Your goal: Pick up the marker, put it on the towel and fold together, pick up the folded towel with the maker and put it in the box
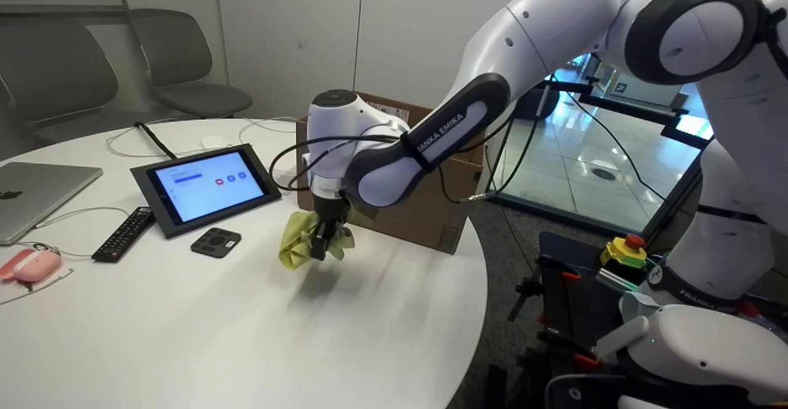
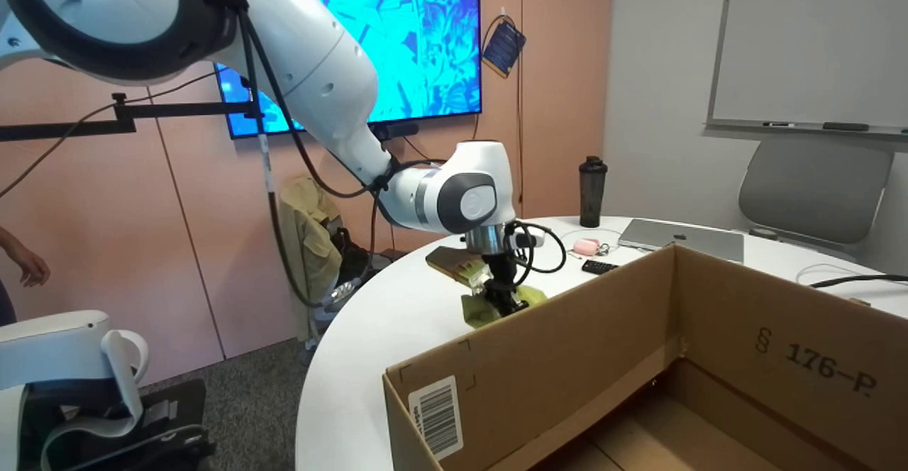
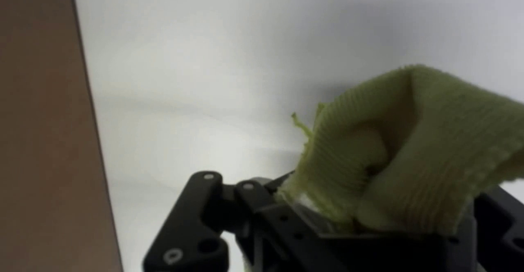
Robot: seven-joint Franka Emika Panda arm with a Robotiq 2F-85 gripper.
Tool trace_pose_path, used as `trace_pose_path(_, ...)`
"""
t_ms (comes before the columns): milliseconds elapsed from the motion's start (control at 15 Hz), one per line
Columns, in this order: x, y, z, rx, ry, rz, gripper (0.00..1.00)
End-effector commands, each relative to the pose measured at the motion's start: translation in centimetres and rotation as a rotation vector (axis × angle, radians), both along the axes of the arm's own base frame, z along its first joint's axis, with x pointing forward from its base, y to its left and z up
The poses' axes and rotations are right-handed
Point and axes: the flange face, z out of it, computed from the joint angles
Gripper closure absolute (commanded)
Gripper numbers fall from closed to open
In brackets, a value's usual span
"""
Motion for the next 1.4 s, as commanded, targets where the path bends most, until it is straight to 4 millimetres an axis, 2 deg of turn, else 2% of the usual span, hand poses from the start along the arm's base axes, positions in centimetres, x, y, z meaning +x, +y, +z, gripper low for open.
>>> trace_pose_path(0, -1.6, -2.1, 7.5, 0.035, -0.087, -0.052, 0.93)
trace_pose_path(133, -1.9, -4.2, 11.6, 0.055, -0.157, -0.123, 0.92)
trace_pose_path(400, -3.2, -10.1, 18.8, 0.102, -0.273, -0.299, 0.93)
trace_pose_path(600, -4.2, -15.0, 21.9, 0.099, -0.342, -0.442, 0.93)
trace_pose_path(800, -5.5, -20.2, 23.1, 0.095, -0.379, -0.602, 0.93)
trace_pose_path(1000, -6.4, -24.6, 23.0, 0.088, -0.421, -0.760, 0.93)
trace_pose_path(1133, -6.7, -26.8, 22.4, 0.081, -0.459, -0.858, 0.93)
trace_pose_path(1333, -6.9, -28.8, 21.3, 0.058, -0.524, -0.996, 0.93)
